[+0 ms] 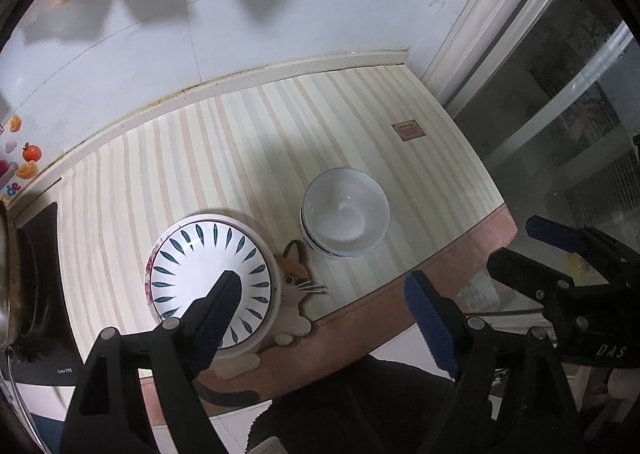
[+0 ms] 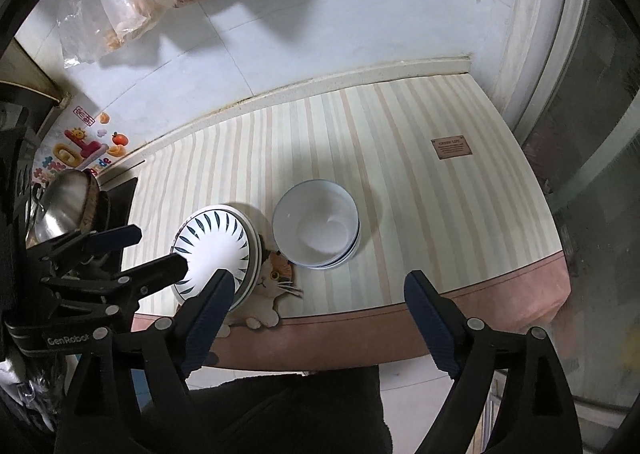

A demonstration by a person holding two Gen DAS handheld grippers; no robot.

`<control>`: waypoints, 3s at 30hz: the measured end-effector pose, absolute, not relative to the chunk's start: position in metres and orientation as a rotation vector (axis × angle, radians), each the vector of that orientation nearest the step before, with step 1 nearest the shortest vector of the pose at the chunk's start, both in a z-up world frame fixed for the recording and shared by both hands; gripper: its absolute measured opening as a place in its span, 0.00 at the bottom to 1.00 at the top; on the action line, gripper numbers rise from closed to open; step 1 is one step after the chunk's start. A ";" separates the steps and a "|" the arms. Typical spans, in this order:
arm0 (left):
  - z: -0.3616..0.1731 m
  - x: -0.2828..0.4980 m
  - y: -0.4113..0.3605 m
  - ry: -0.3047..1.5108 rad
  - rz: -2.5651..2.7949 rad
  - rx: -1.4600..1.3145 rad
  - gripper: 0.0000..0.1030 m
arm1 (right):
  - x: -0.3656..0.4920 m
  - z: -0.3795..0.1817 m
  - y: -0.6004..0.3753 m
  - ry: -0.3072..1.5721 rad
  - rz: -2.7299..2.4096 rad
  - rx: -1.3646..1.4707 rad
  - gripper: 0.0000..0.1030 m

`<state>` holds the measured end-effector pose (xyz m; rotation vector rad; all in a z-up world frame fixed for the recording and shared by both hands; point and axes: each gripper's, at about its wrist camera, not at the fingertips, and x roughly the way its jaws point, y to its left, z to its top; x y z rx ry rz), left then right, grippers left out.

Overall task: Organize plates and bowls
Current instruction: 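Open both grippers and lift them away from the bowl stack, then grasp the rim of the bowl stack with both grippers, then lift the bowl stack and carry it over the plate stack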

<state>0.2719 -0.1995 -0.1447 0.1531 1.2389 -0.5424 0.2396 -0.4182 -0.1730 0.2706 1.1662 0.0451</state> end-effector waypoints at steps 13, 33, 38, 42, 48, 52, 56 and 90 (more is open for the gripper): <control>-0.173 0.297 -0.200 1.292 -0.482 0.111 0.85 | 0.256 -0.194 -0.431 1.212 0.050 0.324 0.89; -0.331 0.404 -0.240 1.635 -0.444 -0.056 0.85 | 0.342 -0.396 -0.479 1.367 0.261 0.719 0.95; -0.362 0.412 -0.253 1.726 -0.469 -0.070 0.85 | 0.357 -0.444 -0.472 1.411 0.350 0.801 0.95; -0.374 0.415 -0.261 1.756 -0.502 -0.075 0.82 | 0.368 -0.469 -0.471 1.438 0.373 0.853 0.95; -0.378 0.412 -0.268 1.745 -0.582 -0.114 0.65 | 0.382 -0.476 -0.465 1.424 0.443 0.861 0.96; -0.375 0.409 -0.268 1.721 -0.576 -0.099 0.62 | 0.392 -0.482 -0.457 1.469 0.461 0.863 0.68; -0.374 0.407 -0.263 1.717 -0.553 -0.116 0.62 | 0.399 -0.478 -0.453 1.472 0.433 0.809 0.56; -0.320 0.397 -0.206 1.653 -0.415 -0.183 0.62 | 0.407 -0.425 -0.417 1.533 0.547 0.824 0.52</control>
